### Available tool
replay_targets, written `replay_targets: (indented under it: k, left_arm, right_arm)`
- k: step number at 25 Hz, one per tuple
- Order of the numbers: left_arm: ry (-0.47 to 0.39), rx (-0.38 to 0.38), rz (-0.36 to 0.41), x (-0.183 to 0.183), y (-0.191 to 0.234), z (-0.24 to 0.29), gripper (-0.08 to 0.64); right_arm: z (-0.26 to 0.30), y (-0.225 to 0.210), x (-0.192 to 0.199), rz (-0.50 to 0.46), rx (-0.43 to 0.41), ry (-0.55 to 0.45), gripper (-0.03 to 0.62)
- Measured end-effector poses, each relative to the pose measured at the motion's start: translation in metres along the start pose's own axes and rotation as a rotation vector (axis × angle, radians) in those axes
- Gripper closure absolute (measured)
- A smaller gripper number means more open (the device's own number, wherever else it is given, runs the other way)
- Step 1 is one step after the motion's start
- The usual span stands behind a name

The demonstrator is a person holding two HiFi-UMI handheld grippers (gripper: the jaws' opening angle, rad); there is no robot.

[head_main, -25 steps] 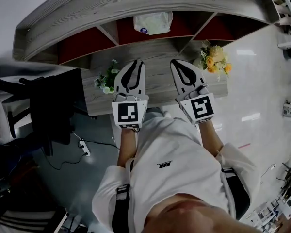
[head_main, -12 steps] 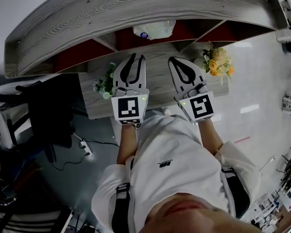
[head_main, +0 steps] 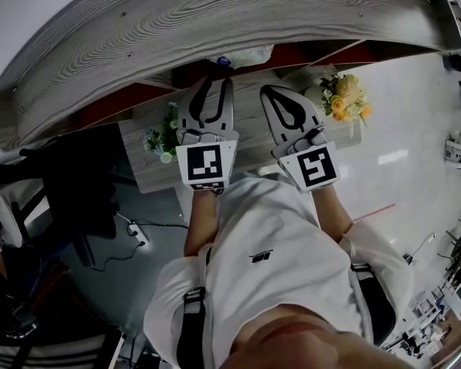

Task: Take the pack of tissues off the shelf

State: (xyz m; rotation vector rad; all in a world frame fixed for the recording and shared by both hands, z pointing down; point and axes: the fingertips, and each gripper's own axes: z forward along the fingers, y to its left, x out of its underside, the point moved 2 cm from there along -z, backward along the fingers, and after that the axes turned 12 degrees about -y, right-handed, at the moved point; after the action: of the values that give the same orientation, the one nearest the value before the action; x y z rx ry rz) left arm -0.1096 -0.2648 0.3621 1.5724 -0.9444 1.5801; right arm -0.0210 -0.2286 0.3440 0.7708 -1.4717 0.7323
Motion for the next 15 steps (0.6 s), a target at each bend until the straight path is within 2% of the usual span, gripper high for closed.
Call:
replay_targets:
  k: [15]
  left_arm:
    - [0.039, 0.027, -0.033, 0.013, 0.006, 0.038, 0.455]
  right_arm:
    - [0.018, -0.014, 0.008, 0.026, 0.033, 0.013, 0.568]
